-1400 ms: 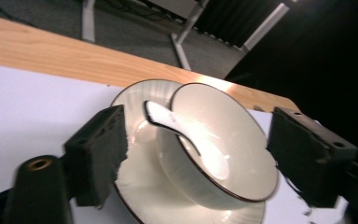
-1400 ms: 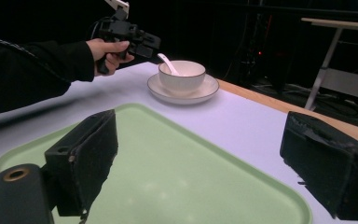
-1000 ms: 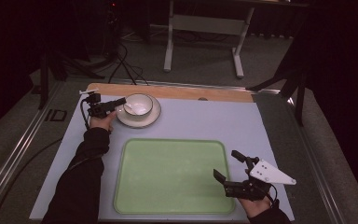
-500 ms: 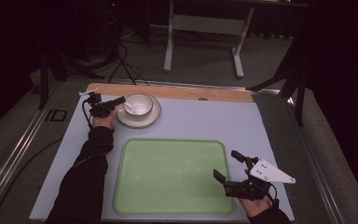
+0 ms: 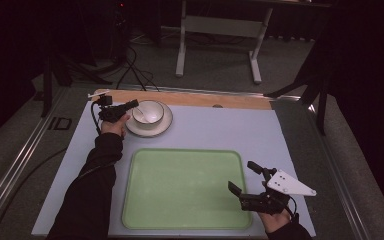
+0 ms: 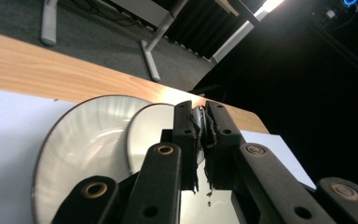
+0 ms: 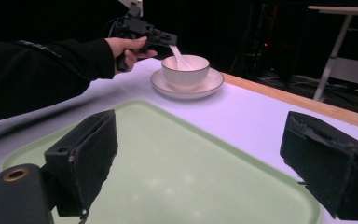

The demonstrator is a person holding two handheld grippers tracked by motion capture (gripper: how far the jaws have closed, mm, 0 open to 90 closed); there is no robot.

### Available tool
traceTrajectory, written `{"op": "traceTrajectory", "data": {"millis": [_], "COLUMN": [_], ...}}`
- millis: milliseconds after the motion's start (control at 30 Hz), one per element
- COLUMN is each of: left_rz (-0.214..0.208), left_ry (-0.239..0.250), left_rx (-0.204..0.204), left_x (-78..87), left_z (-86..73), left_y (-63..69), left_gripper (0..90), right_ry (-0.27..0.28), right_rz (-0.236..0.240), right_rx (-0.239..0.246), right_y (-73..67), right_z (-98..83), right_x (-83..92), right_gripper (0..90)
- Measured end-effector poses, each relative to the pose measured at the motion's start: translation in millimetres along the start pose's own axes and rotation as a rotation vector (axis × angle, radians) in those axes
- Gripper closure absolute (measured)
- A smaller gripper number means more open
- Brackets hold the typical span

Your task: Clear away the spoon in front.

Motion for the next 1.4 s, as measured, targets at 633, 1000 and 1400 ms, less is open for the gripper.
{"op": "traceTrajectory", "data": {"millis": [633,1000,1400], "left_rz": [0.022,-0.010,-0.046], "left_ry": [-0.027,-0.033,-0.174], "left_rx": [-0.105,-0.129,-0.202], "left_x": [20.2,43.6,79.1], "left_z": [16.4,25.2,4.0], "left_y": [42.1,71.1,107.3], "left_gripper": [85.4,85.4,85.4], "right_ry": [0.000,-0.007,0.001], "right_rz": [-0.028,-0.029,-0.024], "right_rx": [-0.002,-0.006,-0.020], "right_y": [6.0,7.3,8.4], "right_z": [1.7,1.4,2.4], "right_x": [3.5,3.4,3.0], "right_gripper": [11.0,11.0,11.0]}}
Point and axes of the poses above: each handheld gripper's, and its own axes: x roughly backward along the jaws, z roughly out of its top, y roughly to its right, the point moved 10 cm from there along -x, roughly forward along the jaws, and after that the axes turned 15 degrees about x, right-handed, at the moved point
